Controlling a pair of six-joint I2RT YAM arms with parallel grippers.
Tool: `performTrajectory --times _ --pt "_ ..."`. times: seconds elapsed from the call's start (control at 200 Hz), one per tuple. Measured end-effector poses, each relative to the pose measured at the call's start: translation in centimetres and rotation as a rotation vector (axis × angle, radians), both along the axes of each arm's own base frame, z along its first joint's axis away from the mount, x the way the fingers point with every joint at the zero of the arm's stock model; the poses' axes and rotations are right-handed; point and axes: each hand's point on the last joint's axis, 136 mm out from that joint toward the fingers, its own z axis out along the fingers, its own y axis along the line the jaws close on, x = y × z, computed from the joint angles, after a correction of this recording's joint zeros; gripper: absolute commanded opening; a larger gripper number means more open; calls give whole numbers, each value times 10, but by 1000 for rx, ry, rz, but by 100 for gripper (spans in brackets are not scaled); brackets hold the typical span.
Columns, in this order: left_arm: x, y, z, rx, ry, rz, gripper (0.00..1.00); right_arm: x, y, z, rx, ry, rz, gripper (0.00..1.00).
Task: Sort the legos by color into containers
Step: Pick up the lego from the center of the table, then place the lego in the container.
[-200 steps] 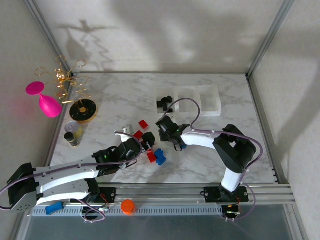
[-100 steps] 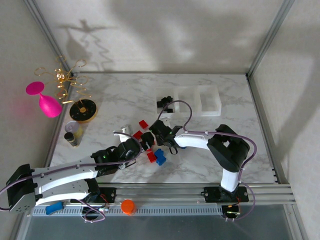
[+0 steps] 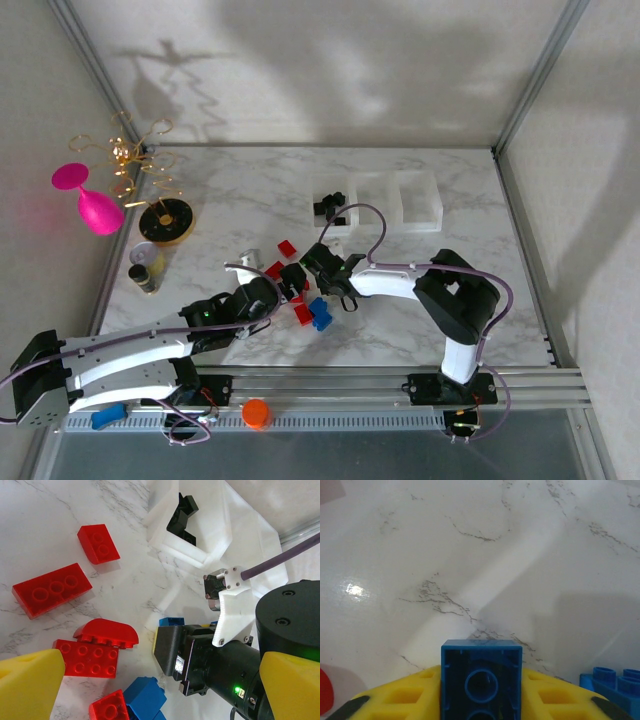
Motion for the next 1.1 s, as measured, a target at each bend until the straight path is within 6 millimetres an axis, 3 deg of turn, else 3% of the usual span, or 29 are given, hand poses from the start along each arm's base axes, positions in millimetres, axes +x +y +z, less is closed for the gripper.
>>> performTrajectory --times 0.21,0.416,0.566,0.886,1.101 --pt "0 0 -1 10 -1 -5 100 2 1 12 25 -17 -1 28" --pt "2 -4 9 20 -16 -18 100 21 -10 51 96 -79 -38 28" --pt "7 -12 17 30 -28 -28 100 54 -35 80 138 -137 -115 28" --pt "18 -31 19 70 -27 -44 100 127 -88 117 154 -239 -262 28" --pt "22 -35 16 84 -22 -49 100 167 -94 112 130 -258 -292 28"
